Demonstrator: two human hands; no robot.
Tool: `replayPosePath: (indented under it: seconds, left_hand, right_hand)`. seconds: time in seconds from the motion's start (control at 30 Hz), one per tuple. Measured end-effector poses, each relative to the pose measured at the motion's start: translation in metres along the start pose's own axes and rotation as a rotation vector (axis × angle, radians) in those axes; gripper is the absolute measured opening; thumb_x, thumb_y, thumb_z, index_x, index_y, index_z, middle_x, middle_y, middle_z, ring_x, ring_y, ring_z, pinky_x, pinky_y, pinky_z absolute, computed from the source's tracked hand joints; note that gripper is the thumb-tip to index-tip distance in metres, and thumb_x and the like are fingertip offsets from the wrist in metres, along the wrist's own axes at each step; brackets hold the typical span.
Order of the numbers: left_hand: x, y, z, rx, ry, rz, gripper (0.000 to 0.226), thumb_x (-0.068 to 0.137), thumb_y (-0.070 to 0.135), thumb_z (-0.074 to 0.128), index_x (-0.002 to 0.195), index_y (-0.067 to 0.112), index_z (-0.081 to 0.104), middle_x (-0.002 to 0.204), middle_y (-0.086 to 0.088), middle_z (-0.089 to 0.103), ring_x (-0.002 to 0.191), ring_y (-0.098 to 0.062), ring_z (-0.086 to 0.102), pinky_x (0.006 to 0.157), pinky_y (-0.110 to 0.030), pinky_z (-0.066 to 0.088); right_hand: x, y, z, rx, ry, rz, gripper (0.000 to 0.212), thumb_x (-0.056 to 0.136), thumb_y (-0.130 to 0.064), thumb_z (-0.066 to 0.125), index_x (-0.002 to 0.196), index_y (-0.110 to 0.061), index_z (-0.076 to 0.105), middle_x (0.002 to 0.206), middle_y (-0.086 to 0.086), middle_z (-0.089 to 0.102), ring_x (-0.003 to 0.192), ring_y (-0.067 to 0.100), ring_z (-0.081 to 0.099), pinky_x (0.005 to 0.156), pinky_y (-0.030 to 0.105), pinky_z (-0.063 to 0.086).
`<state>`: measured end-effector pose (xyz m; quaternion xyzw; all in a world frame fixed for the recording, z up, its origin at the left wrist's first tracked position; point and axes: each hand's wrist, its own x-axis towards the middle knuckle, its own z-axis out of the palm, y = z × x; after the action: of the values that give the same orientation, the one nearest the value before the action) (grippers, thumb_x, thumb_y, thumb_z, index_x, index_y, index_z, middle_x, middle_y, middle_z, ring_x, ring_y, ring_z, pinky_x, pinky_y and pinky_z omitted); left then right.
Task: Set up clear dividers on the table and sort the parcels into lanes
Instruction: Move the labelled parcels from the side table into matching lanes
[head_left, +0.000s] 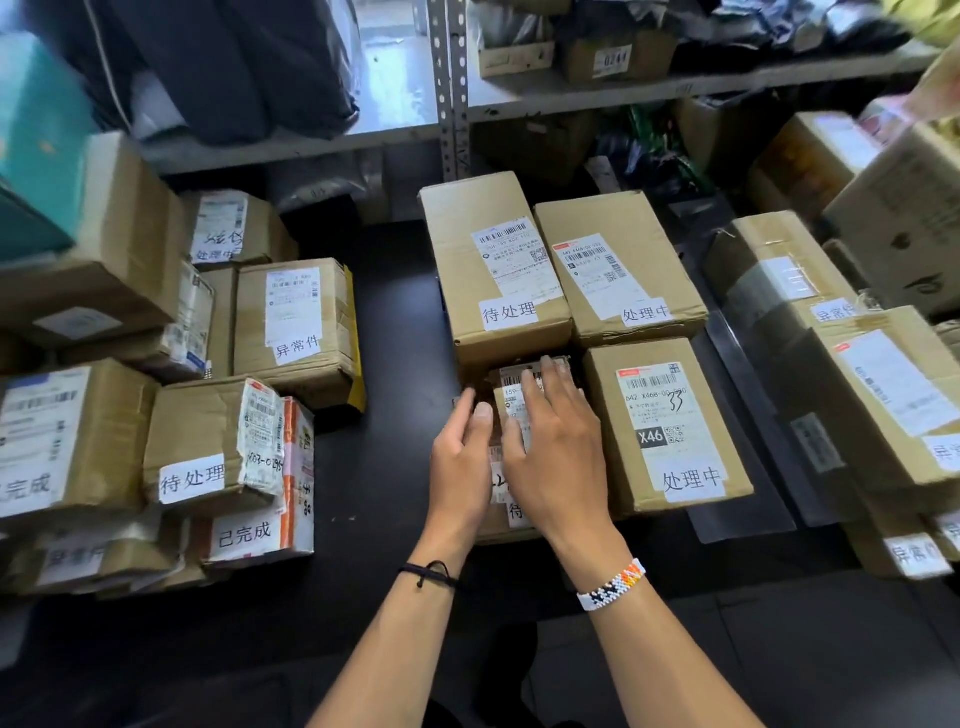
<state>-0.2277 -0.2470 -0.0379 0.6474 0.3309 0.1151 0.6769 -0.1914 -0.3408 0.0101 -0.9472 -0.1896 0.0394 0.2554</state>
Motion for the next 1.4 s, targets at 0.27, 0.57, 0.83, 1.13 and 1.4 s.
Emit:
replayPosePath:
  seconds: [0.27, 0.57, 0.83, 1.13, 1.4]
  left_hand:
    - [-0.003, 0.025, -0.05, -0.037, 0.062, 0.117, 0.033, 0.11, 0.022, 0.051, 0.14, 0.019, 0.062, 0.138, 0.009, 0.064, 0.129, 0.001, 0.057, 0.114, -0.025, 0.043]
    - [-0.002, 0.037, -0.135, -0.065, 0.203, 0.157, 0.045, 0.1, 0.039, 0.048, 0.136, 0.019, 0.065, 0.139, 0.001, 0.066, 0.133, -0.013, 0.058, 0.118, -0.044, 0.043]
    - [0.01, 0.031, -0.199, 0.13, 0.37, 0.224, 0.035, 0.105, 0.022, 0.048, 0.134, 0.015, 0.066, 0.139, 0.001, 0.064, 0.134, -0.013, 0.055, 0.117, -0.044, 0.042]
    - [0.021, 0.026, -0.236, 0.295, 0.366, 0.237, 0.036, 0.106, 0.007, 0.05, 0.14, 0.008, 0.062, 0.145, -0.002, 0.06, 0.138, -0.016, 0.051, 0.12, -0.041, 0.038]
    - [0.023, 0.024, -0.251, 0.47, 0.335, 0.297, 0.04, 0.1, 0.001, 0.056, 0.139, 0.004, 0.062, 0.146, -0.006, 0.059, 0.14, -0.022, 0.051, 0.121, -0.046, 0.036]
  right_hand:
    - [-0.01, -0.063, 0.014, 0.232, 0.082, -0.083, 0.05, 0.104, -0.022, 0.055, 0.154, -0.014, 0.05, 0.167, 0.001, 0.038, 0.157, 0.015, 0.027, 0.129, 0.036, 0.023]
    - [-0.017, -0.14, 0.05, 0.334, -0.001, -0.142, 0.052, 0.102, -0.019, 0.061, 0.153, -0.014, 0.052, 0.164, 0.002, 0.042, 0.151, 0.017, 0.038, 0.125, 0.04, 0.031]
    - [-0.021, -0.186, 0.088, 0.41, -0.16, -0.075, 0.056, 0.104, -0.026, 0.061, 0.157, -0.017, 0.046, 0.165, -0.002, 0.04, 0.153, 0.007, 0.032, 0.117, 0.01, 0.016]
    - [-0.016, -0.206, 0.134, 0.534, -0.295, 0.132, 0.054, 0.102, -0.042, 0.064, 0.149, -0.018, 0.054, 0.123, -0.01, 0.064, 0.123, -0.001, 0.048, 0.083, -0.008, 0.033]
    - [-0.017, -0.21, 0.171, 0.501, -0.467, 0.19, 0.037, 0.103, -0.049, 0.048, 0.138, -0.045, 0.061, 0.11, -0.008, 0.076, 0.102, 0.015, 0.069, 0.081, 0.034, 0.059]
